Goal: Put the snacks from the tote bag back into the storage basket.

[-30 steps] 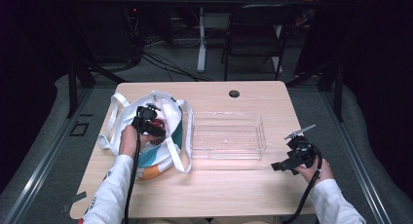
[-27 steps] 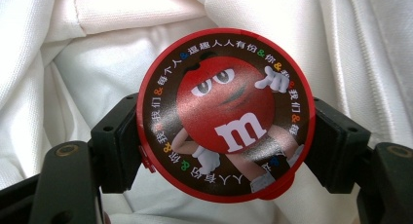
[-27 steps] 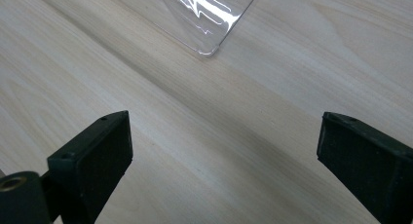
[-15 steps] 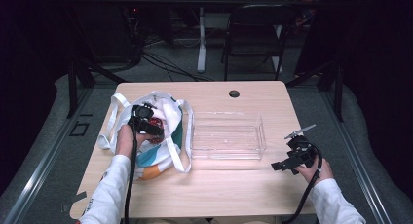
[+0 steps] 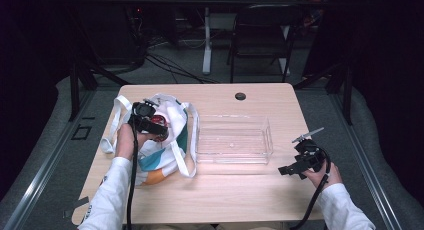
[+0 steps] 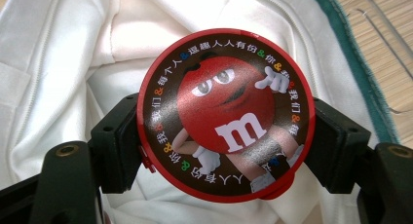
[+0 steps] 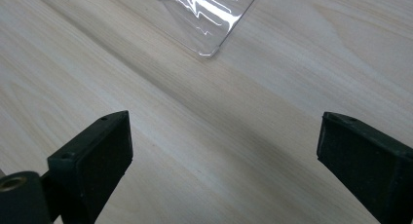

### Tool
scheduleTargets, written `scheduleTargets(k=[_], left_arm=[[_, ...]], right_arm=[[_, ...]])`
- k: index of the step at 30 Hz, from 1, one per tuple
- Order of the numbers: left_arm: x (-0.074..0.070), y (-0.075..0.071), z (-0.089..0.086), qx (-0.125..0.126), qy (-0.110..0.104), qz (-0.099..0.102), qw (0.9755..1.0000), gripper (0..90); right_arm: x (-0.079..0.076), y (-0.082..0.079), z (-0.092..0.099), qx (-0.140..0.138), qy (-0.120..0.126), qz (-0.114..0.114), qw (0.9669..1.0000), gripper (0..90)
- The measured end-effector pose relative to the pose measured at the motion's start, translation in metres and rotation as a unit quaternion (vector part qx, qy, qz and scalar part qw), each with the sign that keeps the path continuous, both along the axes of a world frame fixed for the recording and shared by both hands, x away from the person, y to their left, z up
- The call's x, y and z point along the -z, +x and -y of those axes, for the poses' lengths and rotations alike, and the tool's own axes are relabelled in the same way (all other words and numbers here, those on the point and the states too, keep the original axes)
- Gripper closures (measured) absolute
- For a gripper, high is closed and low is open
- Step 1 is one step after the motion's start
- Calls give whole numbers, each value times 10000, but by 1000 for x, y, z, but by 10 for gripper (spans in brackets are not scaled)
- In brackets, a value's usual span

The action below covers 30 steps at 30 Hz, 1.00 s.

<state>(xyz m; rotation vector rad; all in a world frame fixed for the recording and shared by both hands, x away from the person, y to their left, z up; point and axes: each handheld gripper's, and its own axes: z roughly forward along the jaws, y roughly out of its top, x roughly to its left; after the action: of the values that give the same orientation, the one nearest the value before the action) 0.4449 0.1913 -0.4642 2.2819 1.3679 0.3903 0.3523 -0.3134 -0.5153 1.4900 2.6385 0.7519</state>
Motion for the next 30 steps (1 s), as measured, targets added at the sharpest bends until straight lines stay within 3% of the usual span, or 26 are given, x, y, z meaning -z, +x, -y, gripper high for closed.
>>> scheduleTargets(k=[6, 12, 14, 25, 30], left_arm=[[-9, -2, 1, -14, -42, 40, 10000, 258], [-17, -5, 4, -5, -73, 45, 10000, 258], [-20, -5, 5, 10, -96, 76, 9999, 258], [-28, -5, 7, 42, -131, 107, 9998, 258], [-38, -4, 8, 55, -136, 153, 9998, 258]], right_arm=[[-1, 1, 1, -60, -77, -76, 9999, 56], [0, 0, 0, 14, 46, -71, 10000, 56], [-1, 1, 0, -30, -83, -71, 9999, 56], [0, -1, -1, 45, 37, 0, 10000, 56], [-1, -1, 0, 11, -18, -8, 10000, 56]])
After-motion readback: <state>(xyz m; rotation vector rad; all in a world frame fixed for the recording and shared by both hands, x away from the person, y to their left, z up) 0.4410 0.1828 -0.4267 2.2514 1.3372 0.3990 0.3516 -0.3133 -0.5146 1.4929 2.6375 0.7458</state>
